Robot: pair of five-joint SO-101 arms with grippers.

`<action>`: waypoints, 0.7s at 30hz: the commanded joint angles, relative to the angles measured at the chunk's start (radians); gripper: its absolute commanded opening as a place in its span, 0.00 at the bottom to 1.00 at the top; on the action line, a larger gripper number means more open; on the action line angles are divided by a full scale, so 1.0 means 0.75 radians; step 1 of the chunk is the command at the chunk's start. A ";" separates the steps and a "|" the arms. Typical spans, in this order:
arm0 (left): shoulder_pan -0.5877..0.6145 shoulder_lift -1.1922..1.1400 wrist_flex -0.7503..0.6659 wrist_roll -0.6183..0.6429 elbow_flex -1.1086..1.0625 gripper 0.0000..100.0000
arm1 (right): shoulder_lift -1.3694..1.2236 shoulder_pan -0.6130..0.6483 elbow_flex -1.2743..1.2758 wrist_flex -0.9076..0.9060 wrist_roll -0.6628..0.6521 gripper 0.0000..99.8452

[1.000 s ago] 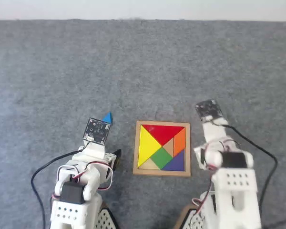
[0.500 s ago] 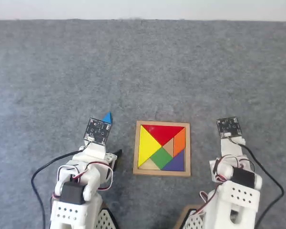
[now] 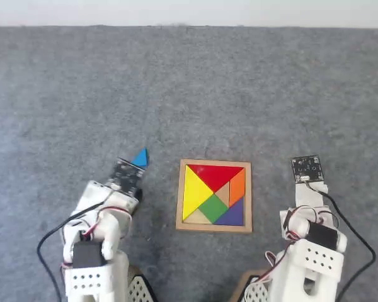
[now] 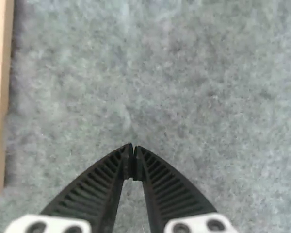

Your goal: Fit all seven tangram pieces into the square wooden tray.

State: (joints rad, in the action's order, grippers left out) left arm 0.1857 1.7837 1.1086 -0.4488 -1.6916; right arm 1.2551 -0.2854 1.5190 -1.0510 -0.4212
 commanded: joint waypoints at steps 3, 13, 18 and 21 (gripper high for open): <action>0.094 0.000 -0.139 0.102 0.249 0.25 | 0.007 -0.005 -0.002 0.034 0.016 0.01; 0.274 -0.910 0.127 0.047 1.110 0.25 | 0.015 -0.003 0.014 0.046 0.023 0.01; 0.248 -1.641 0.552 -0.211 1.492 0.26 | 0.015 -0.003 0.016 0.046 0.023 0.01; 0.288 -1.935 0.604 -0.174 1.730 0.28 | 0.015 -0.003 0.016 0.046 0.018 0.01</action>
State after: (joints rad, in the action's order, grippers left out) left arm 0.3805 0.6790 1.4615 -0.5700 -0.6498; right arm 1.2551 -0.2854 1.5374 -1.0357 -0.4166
